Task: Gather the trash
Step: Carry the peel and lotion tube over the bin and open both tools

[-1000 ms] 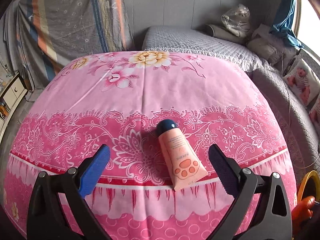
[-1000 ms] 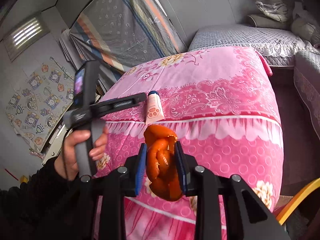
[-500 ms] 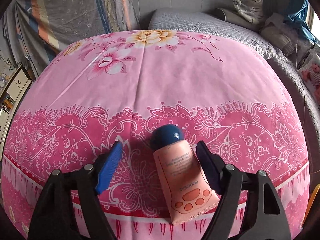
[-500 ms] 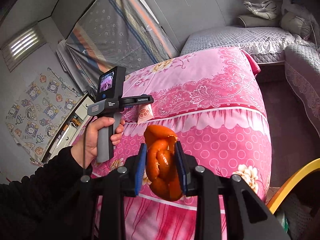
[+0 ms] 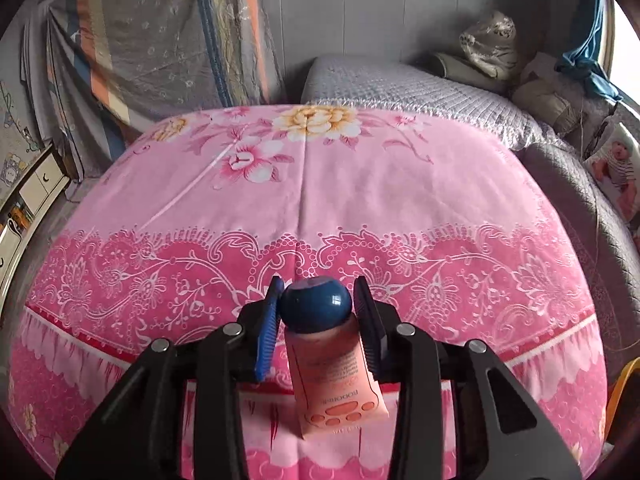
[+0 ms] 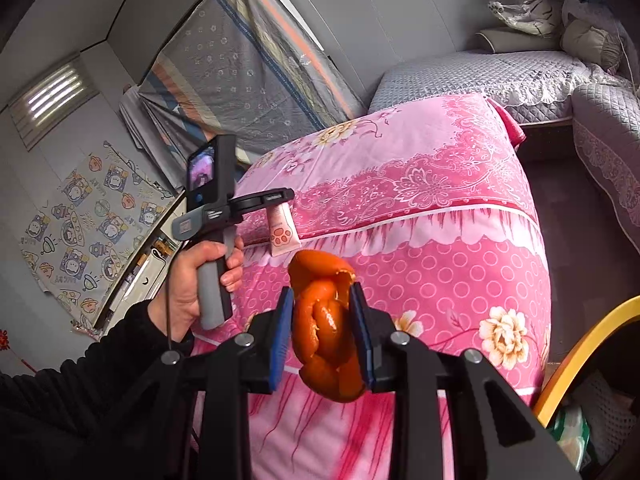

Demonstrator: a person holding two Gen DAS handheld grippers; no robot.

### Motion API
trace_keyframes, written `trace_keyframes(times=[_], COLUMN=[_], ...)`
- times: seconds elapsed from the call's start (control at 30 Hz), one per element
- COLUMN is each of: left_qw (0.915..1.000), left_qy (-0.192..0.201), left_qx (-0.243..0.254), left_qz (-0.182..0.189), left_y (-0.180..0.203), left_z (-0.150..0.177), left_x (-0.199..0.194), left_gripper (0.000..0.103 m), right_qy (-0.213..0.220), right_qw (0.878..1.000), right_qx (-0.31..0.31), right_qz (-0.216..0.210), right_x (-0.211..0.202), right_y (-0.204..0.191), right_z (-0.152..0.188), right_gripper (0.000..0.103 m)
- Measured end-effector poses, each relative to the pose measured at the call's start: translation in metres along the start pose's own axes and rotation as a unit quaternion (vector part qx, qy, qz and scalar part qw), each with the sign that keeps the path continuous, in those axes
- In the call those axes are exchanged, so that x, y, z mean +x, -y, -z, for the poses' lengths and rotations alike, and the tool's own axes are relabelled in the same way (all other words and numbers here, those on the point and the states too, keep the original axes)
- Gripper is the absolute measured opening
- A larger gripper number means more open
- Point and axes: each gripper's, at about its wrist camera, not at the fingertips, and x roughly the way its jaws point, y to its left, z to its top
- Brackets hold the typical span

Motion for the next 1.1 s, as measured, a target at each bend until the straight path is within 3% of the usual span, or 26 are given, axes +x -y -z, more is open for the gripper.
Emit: trace_keyframes(times=[0.2, 0.37, 0.47, 0.8, 1.1], left_qw=[0.9969, 0.9886, 0.9831, 0.9614, 0.937], left_qy=[0.055, 0.095, 0.118, 0.153, 0.166], left_qx=[0.009, 0.033, 0.056, 0.129, 0.192], left_qz=[0.055, 0.112, 0.128, 0.189, 0.24], left_y=[0.013, 0.035, 0.048, 0.106, 0.172], left_z=[0.024, 0.037, 0.044, 0.064, 0.085], left_x=[-0.091, -0.155, -0.184, -0.239, -0.259], left_gripper=[0.031, 0.031, 0.031, 0.031, 0.031], right_qy=[0.002, 0.007, 0.015, 0.064, 0.12], right_qw=[1.0, 1.0, 0.999, 0.994, 0.98], right_qx=[0.016, 0.03, 0.034, 0.068, 0.124], right_qz=[-0.013, -0.002, 0.008, 0.048, 0.103], right_x=[-0.009, -0.02, -0.032, -0.084, -0.142], right_y=[-0.004, -0.001, 0.002, 0.034, 0.086], right_z=[0.013, 0.023, 0.029, 0.048, 0.074], right_gripper=[0.027, 0.027, 0.027, 0.027, 0.027])
